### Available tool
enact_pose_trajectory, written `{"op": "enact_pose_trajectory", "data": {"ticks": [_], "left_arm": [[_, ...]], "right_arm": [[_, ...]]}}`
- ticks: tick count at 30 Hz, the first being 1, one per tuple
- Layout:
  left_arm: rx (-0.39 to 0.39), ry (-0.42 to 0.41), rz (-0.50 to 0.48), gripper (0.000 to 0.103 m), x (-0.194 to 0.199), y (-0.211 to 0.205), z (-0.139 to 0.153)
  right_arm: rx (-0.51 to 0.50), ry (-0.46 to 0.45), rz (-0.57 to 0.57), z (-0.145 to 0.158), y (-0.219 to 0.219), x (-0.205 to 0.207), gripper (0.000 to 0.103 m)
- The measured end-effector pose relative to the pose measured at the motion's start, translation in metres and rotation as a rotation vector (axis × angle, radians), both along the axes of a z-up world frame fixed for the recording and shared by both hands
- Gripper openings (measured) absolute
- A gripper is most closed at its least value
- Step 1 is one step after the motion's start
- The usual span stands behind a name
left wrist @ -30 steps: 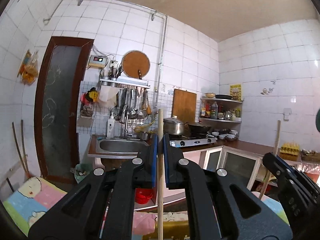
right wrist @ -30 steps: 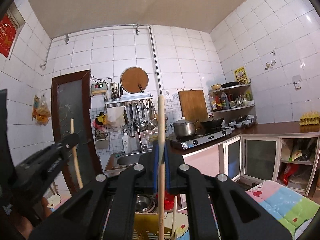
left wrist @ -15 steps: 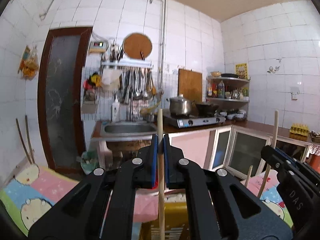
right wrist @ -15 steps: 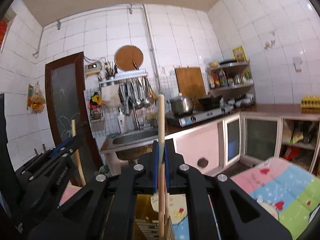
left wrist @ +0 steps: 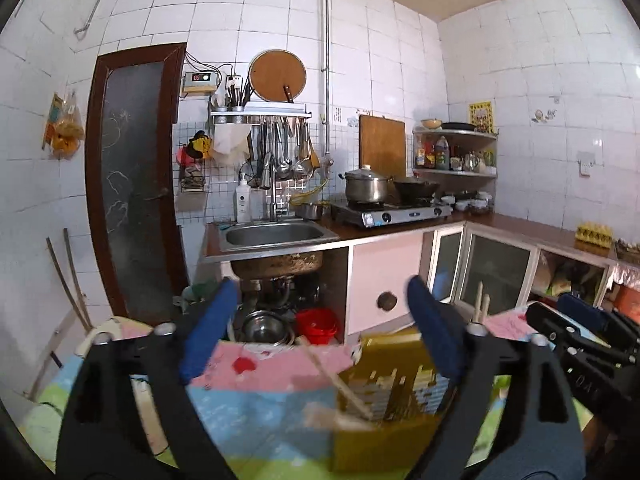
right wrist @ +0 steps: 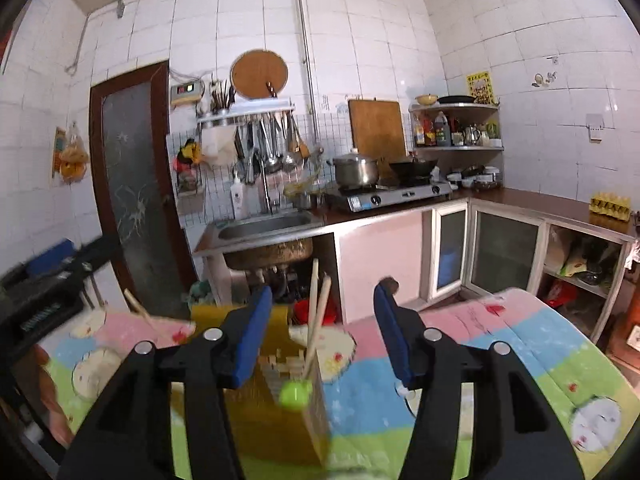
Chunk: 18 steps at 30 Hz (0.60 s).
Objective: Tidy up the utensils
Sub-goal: 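Lower the chopsticks into the yellow holder and open both tools, then move both open tools back down to the remaining chopsticks on the quilt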
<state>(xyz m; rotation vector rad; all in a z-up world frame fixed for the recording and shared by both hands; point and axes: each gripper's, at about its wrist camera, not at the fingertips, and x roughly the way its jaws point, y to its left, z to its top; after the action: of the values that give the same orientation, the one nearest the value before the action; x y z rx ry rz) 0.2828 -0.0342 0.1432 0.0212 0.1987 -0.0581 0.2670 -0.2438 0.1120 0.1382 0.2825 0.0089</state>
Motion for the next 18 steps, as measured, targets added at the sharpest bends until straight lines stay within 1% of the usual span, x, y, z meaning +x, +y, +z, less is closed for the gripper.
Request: {"op": "enact_pose_trajectory", "data": {"ticks": [1, 2, 4, 7, 10, 12, 16, 18], "left_arm": [[0.006, 0.006, -0.002, 0.096, -0.008, 0.003, 0.000], [0.010, 0.011, 0.000, 0.098, -0.015, 0.007, 0.000], [0.008, 0.034, 0.005, 0.098, -0.032, 0.016, -0.004], [0.015, 0.134, 0.014, 0.098, -0.045, 0.024, -0.020], [0.028, 0.248, 0.020, 0.098, -0.052, 0.029, -0.047], [0.036, 0.321, 0.021, 0.098, -0.055, 0.031, -0.071], [0.074, 0.419, 0.027, 0.098, -0.055, 0.031, -0.114], [0.071, 0.477, 0.032, 0.098, -0.053, 0.033, -0.135]], "right_arm": [[-0.005, 0.019, 0.000, -0.002, 0.001, -0.009, 0.054], [-0.006, 0.036, 0.006, -0.004, 0.001, -0.018, 0.055], [-0.002, 0.062, 0.009, -0.009, 0.003, -0.031, 0.057], [-0.007, 0.106, 0.018, -0.022, 0.010, -0.052, 0.058], [-0.056, 0.149, 0.024, -0.039, 0.021, -0.069, 0.059], [-0.069, 0.192, 0.040, -0.055, 0.026, -0.079, 0.059], [-0.094, 0.279, 0.051, -0.090, 0.035, -0.089, 0.060], [-0.106, 0.316, 0.050, -0.107, 0.037, -0.090, 0.060]]}}
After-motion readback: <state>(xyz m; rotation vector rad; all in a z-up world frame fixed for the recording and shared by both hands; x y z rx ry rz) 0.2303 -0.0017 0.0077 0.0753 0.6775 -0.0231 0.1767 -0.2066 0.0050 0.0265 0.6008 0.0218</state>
